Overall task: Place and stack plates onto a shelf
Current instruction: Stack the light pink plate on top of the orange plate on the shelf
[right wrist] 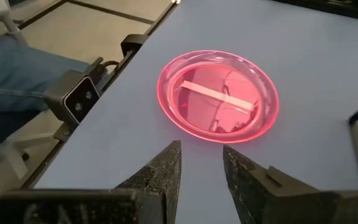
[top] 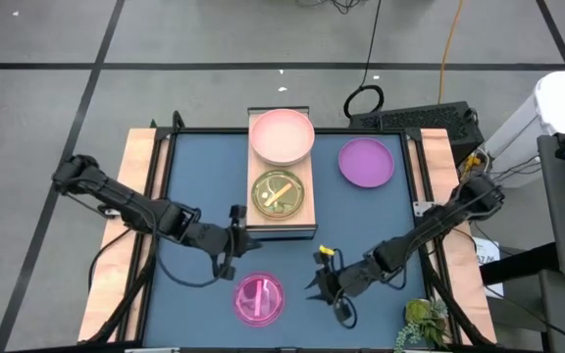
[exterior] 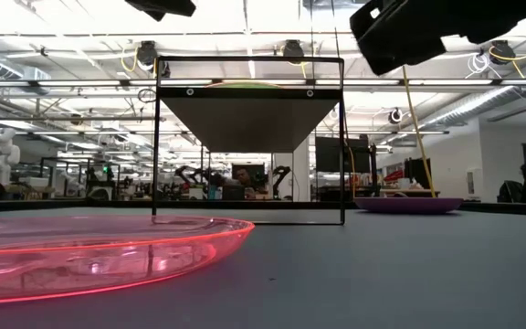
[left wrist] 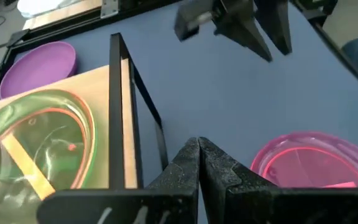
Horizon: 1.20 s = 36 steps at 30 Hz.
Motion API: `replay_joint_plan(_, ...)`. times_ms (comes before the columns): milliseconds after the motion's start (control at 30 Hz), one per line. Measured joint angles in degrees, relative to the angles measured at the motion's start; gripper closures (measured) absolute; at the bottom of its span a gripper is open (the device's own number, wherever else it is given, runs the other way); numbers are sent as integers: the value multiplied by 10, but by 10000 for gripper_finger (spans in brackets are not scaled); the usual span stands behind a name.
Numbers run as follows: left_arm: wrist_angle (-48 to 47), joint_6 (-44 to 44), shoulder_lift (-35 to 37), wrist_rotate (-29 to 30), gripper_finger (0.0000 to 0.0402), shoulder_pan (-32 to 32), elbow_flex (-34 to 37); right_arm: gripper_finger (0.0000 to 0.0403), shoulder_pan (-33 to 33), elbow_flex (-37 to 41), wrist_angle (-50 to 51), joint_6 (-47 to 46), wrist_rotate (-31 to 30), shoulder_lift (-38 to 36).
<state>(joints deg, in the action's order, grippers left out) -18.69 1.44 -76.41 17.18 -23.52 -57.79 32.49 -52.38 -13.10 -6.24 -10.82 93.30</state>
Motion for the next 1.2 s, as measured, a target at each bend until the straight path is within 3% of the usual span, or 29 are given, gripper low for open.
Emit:
replay_joint_plan(233,39,-50,11,36,399,-35,43,298,8,-56,0,10,1,65)
replay_joint_plan(667,41,-91,16,131,399,-116,71,294,14,-111,-21,127,-1,184)
replay_joint_plan(967,93,-109,16,149,399,-126,119,258,14,-111,-59,248,-29,203)
replay_joint_plan(1200,109,-123,16,149,399,-126,127,262,9,-110,-58,334,-25,203)
